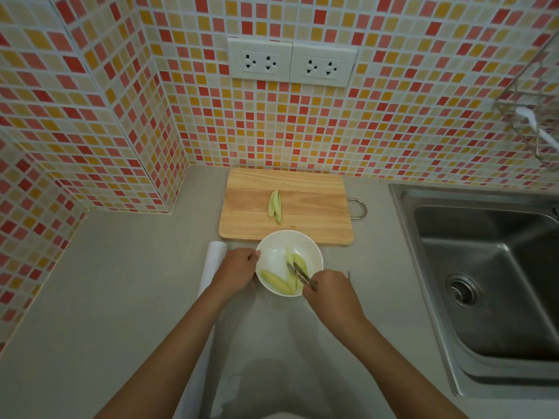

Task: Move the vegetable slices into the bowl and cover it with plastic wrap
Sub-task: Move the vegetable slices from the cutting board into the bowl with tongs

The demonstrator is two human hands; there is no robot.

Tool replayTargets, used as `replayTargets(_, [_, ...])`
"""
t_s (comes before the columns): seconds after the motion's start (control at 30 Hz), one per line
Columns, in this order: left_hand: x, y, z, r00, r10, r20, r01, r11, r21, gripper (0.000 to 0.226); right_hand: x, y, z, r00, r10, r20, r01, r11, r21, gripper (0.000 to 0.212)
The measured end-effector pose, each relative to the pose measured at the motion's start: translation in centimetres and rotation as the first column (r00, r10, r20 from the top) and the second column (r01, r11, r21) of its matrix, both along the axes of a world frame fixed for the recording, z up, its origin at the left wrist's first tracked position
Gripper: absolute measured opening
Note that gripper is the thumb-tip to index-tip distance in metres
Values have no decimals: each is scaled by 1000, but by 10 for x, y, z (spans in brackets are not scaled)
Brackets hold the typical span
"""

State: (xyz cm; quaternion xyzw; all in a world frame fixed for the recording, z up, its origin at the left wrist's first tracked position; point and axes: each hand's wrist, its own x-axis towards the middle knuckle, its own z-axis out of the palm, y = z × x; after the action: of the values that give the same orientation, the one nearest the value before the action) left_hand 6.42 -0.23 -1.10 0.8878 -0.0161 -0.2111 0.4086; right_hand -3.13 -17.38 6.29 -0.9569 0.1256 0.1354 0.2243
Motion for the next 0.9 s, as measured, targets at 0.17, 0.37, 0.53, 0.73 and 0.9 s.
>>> replayTargets(0.17, [1, 0, -2, 1000, 8, -17, -8, 1000, 1, 44, 28, -2, 7, 992, -34, 120, 38, 999, -32, 42])
replayTargets(0.37, [1, 0, -3, 1000, 4, -6, -4, 1000, 6, 44, 111, 5, 6, 991, -43, 125, 44, 999, -7, 38])
replayTargets(0.53, [0, 0, -1, 1000, -10, 8, 10, 1000, -1, 44, 140, 17, -8, 1000, -12, 23, 14, 997, -73, 23])
replayTargets(0.73, [-2, 1, -2, 1000, 12, 11, -12, 999, -35, 47, 146, 19, -18, 999, -34, 41, 37, 996, -78, 20])
replayTargets(0.9, [-4, 2, -3, 1000, 30, 9, -29, 997, -66, 48, 140, 9, -22, 994, -68, 84, 67, 998, 8, 37])
